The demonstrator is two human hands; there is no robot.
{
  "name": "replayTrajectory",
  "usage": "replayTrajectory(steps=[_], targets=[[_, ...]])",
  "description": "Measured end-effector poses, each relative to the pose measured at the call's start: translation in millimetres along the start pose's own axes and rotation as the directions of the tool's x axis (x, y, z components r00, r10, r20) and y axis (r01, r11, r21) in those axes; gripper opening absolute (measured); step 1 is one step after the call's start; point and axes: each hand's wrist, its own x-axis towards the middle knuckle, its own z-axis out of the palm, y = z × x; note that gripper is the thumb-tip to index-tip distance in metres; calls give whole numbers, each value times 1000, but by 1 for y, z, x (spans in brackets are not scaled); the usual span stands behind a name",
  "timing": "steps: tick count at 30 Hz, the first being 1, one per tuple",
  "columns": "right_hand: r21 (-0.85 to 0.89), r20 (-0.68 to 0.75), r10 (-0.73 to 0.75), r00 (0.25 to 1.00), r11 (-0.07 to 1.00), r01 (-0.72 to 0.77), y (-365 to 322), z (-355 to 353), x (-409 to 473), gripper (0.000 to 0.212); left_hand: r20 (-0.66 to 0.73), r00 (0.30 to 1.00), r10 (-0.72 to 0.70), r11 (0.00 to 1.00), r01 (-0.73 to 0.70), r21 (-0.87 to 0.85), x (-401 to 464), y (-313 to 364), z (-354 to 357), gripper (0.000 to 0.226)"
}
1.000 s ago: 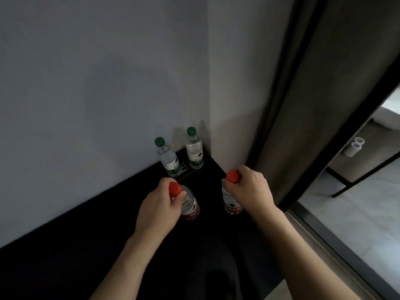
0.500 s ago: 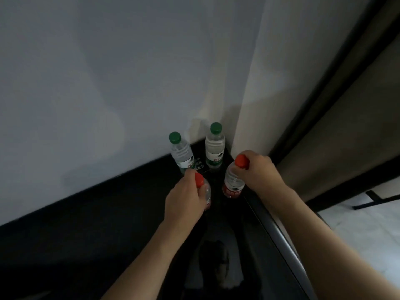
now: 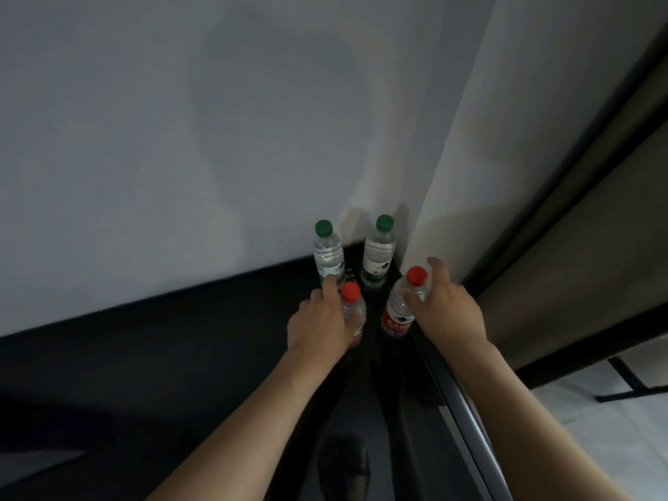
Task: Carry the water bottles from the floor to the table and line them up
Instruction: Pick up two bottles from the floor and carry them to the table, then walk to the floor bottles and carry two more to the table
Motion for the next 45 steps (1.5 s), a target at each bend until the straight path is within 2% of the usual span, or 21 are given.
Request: replayTrajectory(steps=[1, 3, 5, 7, 15, 23, 30, 34, 42, 45], targets=[[17, -68, -41, 997, 999, 43, -3, -4, -9, 58, -33, 999, -21, 999, 22, 34, -7, -3, -5, 77], [32, -153, -177, 972, 982, 184, -15, -9, -25, 53, -133, 990, -44, 991, 61, 122, -21, -12, -15, 74], [13, -161, -341, 926, 938, 347, -32, -12, -37, 49, -237, 969, -71, 981, 111, 162, -36, -25, -26, 67], [3, -134, -441, 888, 895, 445, -52, -12, -43, 48, -319, 943, -94, 977, 150, 154, -51, -38, -36, 63], [35, 27, -620, 784, 785, 619, -144, 17, -72, 57, -489, 858, -156, 958, 252, 137, -109, -101, -88, 54], [63, 142, -707, 692, 704, 707, -258, 73, -132, 62, -616, 737, -279, 921, 387, 46, -172, -206, -150, 48], [97, 175, -770, 613, 633, 768, -366, 132, -205, 61, -641, 658, -396, 873, 487, -39, -244, -322, -201, 48], [107, 211, -803, 558, 586, 803, -413, 166, -247, 62, -615, 613, -496, 846, 502, -182, -279, -378, -219, 49], [166, 288, -859, 423, 480, 861, -471, 216, -298, 62, -578, 490, -652, 738, 585, -336, -349, -447, -234, 48], [211, 337, -873, 352, 434, 876, -493, 231, -318, 64, -589, 422, -689, 686, 641, -344, -382, -465, -242, 46]])
